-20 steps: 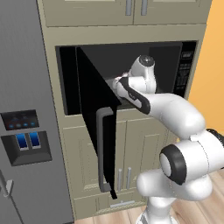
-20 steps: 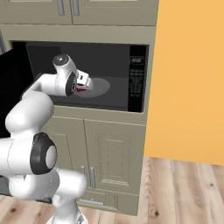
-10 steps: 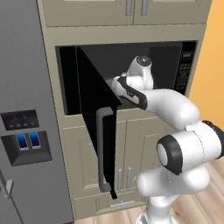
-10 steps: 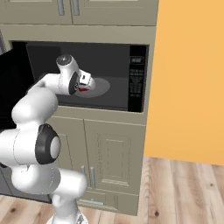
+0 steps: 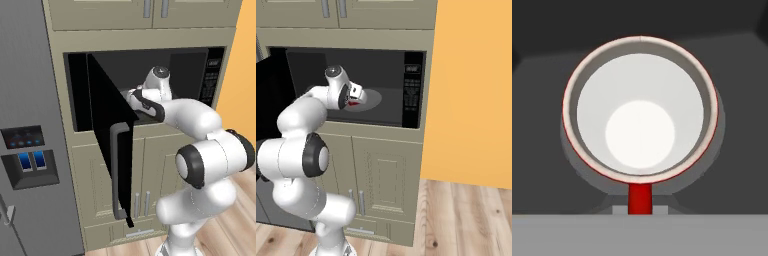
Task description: Pick the mug from the counter and place it inside the microwave. Then close the microwave.
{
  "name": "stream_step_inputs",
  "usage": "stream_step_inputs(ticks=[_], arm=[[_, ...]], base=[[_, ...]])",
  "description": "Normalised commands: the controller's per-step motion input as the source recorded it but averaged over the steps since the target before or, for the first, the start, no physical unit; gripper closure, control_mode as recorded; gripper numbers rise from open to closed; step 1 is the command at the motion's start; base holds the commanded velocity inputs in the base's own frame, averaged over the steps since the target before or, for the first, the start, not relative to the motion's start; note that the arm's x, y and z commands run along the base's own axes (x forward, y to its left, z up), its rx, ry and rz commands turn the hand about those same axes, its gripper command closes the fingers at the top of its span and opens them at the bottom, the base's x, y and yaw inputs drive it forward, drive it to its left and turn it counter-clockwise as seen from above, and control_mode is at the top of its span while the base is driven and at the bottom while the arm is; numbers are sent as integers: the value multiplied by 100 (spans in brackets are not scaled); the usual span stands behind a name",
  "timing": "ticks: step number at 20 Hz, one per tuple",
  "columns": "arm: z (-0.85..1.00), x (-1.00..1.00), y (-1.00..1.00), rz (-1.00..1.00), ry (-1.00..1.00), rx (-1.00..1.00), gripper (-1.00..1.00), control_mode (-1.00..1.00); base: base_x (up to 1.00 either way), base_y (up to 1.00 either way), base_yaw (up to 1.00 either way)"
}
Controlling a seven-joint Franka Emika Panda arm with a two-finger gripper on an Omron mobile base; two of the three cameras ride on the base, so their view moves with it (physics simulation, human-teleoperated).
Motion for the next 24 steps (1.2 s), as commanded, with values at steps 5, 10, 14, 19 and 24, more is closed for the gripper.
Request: stream_step_inputs(ticks=[5, 10, 14, 19, 24], arm=[[0, 26, 0, 0, 0, 0, 100, -100], [-1, 31, 0, 0, 0, 0, 100, -100], [-4, 16, 0, 0, 0, 0, 100, -100], [-12, 0, 0, 0, 0, 0, 100, -100], [-20, 3, 0, 0, 0, 0, 100, -100]], base=[[0, 0, 0], [0, 0, 0], [0, 0, 0], [0, 0, 0], [0, 0, 0]])
